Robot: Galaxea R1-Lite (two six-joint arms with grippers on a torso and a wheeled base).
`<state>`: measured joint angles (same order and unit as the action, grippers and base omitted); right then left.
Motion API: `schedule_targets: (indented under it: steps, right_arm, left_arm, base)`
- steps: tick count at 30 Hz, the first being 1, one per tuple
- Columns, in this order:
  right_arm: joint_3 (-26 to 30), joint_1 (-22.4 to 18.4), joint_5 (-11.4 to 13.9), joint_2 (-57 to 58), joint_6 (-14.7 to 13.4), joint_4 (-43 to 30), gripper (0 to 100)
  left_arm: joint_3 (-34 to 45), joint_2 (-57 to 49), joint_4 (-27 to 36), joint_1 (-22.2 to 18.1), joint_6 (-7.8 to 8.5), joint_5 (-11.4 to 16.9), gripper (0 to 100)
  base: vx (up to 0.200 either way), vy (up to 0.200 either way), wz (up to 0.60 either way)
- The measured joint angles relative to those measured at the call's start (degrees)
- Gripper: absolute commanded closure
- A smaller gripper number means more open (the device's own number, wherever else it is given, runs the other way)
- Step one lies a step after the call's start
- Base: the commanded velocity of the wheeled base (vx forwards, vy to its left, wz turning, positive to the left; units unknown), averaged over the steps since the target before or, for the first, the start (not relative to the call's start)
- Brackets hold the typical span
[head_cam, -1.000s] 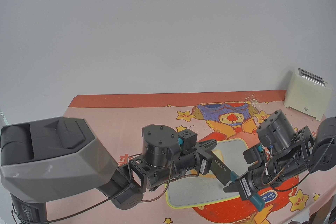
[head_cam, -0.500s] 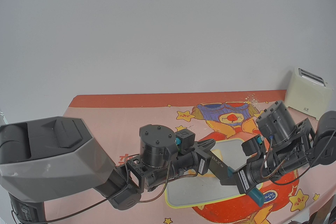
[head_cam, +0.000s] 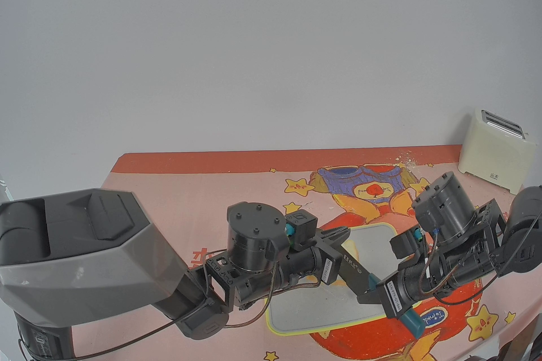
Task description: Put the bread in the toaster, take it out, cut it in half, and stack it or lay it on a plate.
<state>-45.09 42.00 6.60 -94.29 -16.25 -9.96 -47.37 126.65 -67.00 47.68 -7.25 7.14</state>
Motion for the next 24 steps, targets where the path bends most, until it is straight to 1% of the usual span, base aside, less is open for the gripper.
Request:
schedule_targets:
  steps: [12,24]
  right_arm:
    - [1.7,0.1,0.1,-0.4,0.0,-0.4,100]
    - [1.3,0.1,0.1,-0.5,0.0,-0.4,100]
  left_arm:
    - [-0.3,-2.1,0.7,0.2,-0.07,0.0,100]
    - [0.1,-1.7,0.1,-0.1,-0.10,0.0,100]
  base:
    - [0.000,0.000,0.00]
    - [0.000,0.000,0.00]
